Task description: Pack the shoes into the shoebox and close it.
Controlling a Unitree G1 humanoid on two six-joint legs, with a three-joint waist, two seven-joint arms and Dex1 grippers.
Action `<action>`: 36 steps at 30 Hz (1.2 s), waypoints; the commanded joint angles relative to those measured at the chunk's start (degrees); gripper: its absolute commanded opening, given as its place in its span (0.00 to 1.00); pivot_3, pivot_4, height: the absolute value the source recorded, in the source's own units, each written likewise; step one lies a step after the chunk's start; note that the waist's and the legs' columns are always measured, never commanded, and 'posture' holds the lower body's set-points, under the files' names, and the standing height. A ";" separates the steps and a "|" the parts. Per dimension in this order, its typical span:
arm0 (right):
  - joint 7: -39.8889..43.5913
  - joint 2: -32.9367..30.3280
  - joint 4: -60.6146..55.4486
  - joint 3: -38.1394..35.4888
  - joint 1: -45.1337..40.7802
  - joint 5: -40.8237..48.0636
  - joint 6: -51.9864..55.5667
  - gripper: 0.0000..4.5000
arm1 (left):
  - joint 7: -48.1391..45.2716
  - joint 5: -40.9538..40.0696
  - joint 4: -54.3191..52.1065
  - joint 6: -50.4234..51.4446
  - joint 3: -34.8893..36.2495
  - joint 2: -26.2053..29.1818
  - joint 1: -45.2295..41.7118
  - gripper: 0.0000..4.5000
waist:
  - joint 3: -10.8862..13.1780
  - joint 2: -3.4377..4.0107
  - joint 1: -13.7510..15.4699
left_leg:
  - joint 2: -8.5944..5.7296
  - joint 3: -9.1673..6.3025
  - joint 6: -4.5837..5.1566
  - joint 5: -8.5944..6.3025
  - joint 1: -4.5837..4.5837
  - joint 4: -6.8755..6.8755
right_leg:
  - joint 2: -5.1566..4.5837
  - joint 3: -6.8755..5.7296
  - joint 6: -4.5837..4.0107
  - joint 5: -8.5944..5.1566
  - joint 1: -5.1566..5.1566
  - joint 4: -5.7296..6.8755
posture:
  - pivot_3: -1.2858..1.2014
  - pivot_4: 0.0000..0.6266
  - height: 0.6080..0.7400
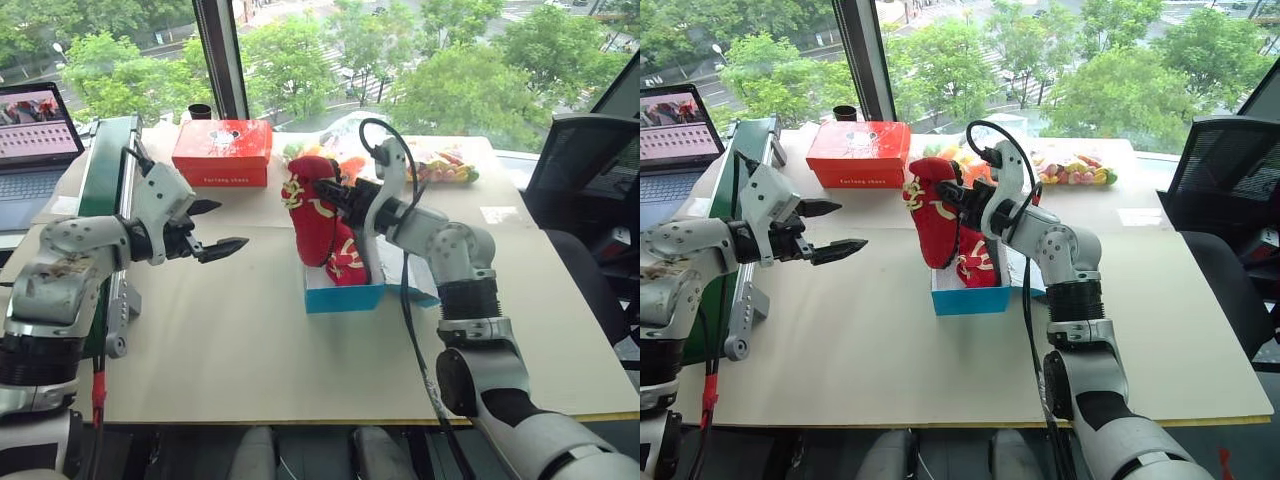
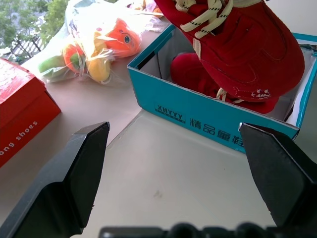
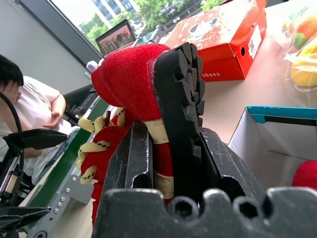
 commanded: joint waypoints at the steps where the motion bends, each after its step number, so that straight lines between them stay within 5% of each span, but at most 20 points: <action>1: 1.70 -0.49 -3.50 2.08 0.07 -2.97 -3.63 0.18 | -0.51 -2.35 -3.85 1.37 1.98 0.42 0.18 0.99 | 0.00 0.00 0.00 | 0.00 0.00 0.00 0.00 -0.04 0.02 | 0.01 0.00 0.00 0.00 -0.07 0.04 | 0.52 0.24 0.99; 28: 8.87 -2.47 8.07 13.98 1.65 -17.65 -3.01 0.18 | -5.28 -9.59 -12.88 4.85 8.44 7.66 8.41 0.99 | -0.03 -0.02 -0.03 | 0.01 0.00 0.00 0.00 -0.19 0.17 | 0.02 0.02 0.00 0.00 -0.32 0.35 | 0.52 0.24 0.99; 33: 10.12 -0.46 16.40 11.02 0.64 -17.50 -5.75 0.18 | -4.57 -9.87 -14.19 5.39 9.35 7.64 9.65 0.99 | -0.07 -0.06 -0.09 | 0.02 0.01 0.00 -0.01 0.40 0.13 | 0.02 0.01 -0.01 -0.01 0.30 0.25 | 0.52 0.24 0.99; 36: 9.63 3.03 25.87 -0.28 -1.37 -9.48 -4.44 0.18 | -4.09 -10.11 -15.06 5.91 10.36 7.85 10.52 0.99 | -0.13 -0.12 -0.13 | 0.07 0.01 0.00 -0.02 0.87 0.06 | 0.05 -0.03 -0.02 -0.04 0.81 0.02 | 0.52 0.24 0.99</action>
